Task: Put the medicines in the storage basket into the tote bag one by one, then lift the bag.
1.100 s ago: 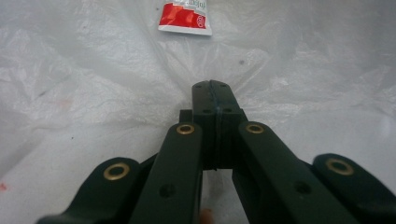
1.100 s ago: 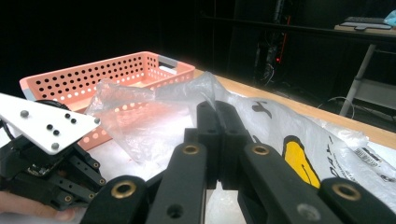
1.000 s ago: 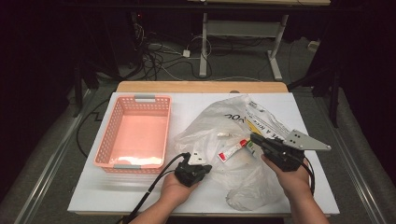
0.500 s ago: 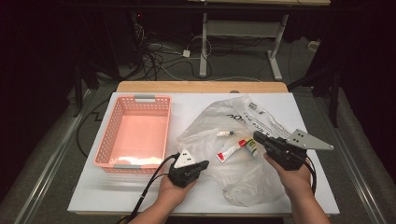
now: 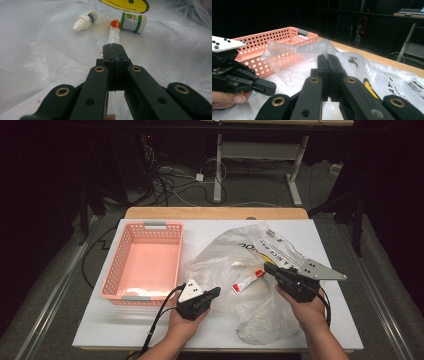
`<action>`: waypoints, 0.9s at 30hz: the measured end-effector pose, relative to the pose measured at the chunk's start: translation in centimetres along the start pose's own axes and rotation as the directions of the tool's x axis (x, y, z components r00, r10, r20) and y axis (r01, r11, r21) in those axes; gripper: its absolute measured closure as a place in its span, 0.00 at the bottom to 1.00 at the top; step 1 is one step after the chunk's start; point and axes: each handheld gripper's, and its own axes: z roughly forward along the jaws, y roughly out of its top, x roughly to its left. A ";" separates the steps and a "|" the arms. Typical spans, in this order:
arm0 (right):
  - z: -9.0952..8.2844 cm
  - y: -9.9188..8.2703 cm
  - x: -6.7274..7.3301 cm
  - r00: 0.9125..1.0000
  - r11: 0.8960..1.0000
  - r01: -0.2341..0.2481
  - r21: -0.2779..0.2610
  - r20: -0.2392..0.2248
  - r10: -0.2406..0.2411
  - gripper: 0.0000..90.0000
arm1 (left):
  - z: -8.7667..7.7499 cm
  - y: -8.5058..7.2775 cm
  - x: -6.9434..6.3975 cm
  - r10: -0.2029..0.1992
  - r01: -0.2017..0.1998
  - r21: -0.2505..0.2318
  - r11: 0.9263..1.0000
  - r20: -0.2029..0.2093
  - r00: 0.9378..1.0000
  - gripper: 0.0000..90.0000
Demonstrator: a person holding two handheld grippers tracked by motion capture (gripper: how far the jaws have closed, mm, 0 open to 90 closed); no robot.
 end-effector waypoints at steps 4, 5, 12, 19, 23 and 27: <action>-0.2 0.1 -0.1 1.000 1.000 -0.002 -0.007 0.007 0.002 1.00 | -0.3 0.2 0.3 -0.011 0.011 -0.003 1.000 -0.012 1.000 0.99; -0.3 0.2 -0.1 1.000 1.000 0.002 -0.012 0.007 -0.002 1.00 | -0.5 0.4 0.3 -0.009 0.009 -0.005 1.000 -0.013 1.000 0.99; -0.9 0.6 -0.1 1.000 1.000 0.005 -0.027 0.017 -0.005 1.00 | 0.6 0.8 0.5 0.026 -0.015 0.212 0.977 -0.050 0.998 0.55; -0.3 0.4 -0.1 1.000 1.000 -0.002 -0.013 0.015 0.002 1.00 | 2.5 0.3 -0.7 0.142 -0.124 0.375 0.919 -0.022 0.990 0.42; -0.2 0.3 -0.1 1.000 1.000 0.000 -0.010 0.011 0.000 1.00 | 2.4 0.3 -0.9 0.132 -0.128 0.364 0.923 0.012 0.991 0.86; -0.3 0.2 0.0 1.000 1.000 -0.003 -0.008 0.012 0.003 1.00 | 2.3 0.2 -0.9 0.136 -0.131 0.358 0.925 0.012 0.991 0.98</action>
